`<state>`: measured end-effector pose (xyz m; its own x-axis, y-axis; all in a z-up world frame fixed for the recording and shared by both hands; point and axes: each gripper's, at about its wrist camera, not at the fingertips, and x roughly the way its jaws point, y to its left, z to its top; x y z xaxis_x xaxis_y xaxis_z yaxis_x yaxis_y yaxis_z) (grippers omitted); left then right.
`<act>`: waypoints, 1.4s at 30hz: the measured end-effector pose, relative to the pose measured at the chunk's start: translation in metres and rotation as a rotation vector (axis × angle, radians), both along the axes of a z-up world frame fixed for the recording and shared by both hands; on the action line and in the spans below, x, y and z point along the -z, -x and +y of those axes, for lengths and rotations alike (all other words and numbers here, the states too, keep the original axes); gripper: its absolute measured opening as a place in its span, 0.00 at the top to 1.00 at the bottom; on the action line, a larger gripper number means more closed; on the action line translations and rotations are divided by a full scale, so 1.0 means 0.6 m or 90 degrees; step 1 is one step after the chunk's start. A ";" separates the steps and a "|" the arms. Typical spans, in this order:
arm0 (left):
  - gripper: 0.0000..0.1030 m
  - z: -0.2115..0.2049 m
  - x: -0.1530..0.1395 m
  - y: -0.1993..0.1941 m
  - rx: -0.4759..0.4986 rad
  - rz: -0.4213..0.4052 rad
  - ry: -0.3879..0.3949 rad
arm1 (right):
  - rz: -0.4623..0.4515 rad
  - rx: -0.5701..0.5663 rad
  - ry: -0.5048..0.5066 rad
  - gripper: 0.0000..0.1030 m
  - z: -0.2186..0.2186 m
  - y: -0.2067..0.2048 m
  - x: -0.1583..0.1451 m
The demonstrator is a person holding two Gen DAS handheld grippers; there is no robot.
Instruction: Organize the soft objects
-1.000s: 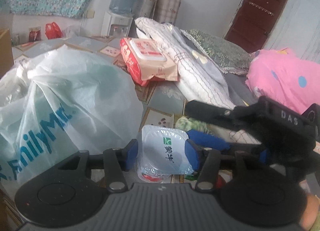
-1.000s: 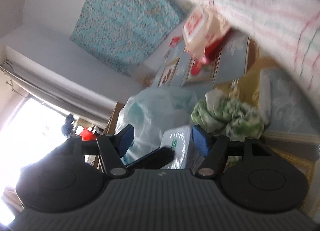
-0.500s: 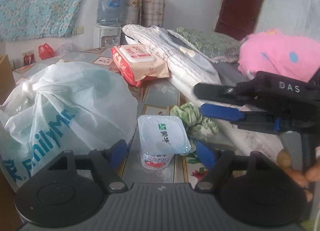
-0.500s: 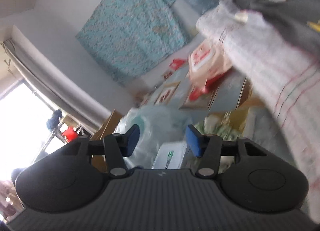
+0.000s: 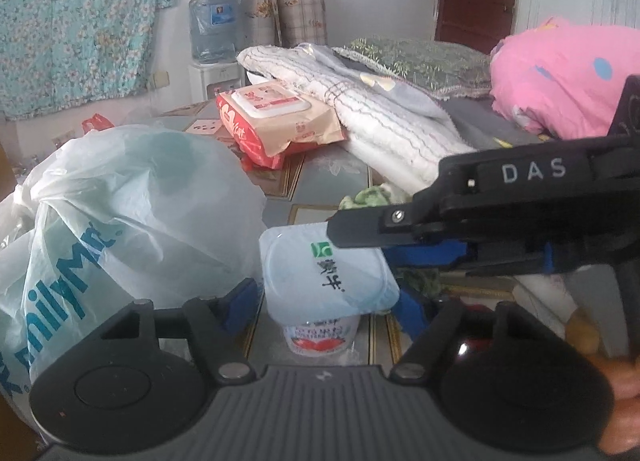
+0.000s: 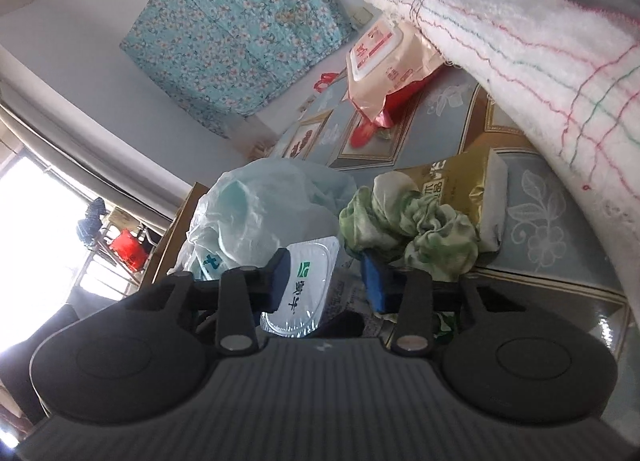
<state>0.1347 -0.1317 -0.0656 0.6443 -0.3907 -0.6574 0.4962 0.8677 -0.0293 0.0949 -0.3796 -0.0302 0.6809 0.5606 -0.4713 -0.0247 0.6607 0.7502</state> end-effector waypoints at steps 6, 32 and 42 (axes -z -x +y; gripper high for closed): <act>0.36 -0.001 -0.002 0.004 0.001 -0.015 0.010 | -0.008 -0.014 -0.013 0.79 0.003 0.001 0.001; 0.31 0.005 0.007 0.072 0.054 -0.009 -0.031 | 0.037 -0.062 -0.078 0.78 -0.005 0.068 0.008; 0.36 0.023 -0.011 0.080 0.022 -0.031 -0.016 | 0.025 -0.078 -0.103 0.78 0.002 0.076 -0.006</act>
<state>0.0868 -0.1181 -0.0593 0.6628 -0.3963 -0.6354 0.5258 0.8504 0.0180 0.0496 -0.3784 -0.0264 0.5855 0.7086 -0.3938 -0.0658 0.5257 0.8481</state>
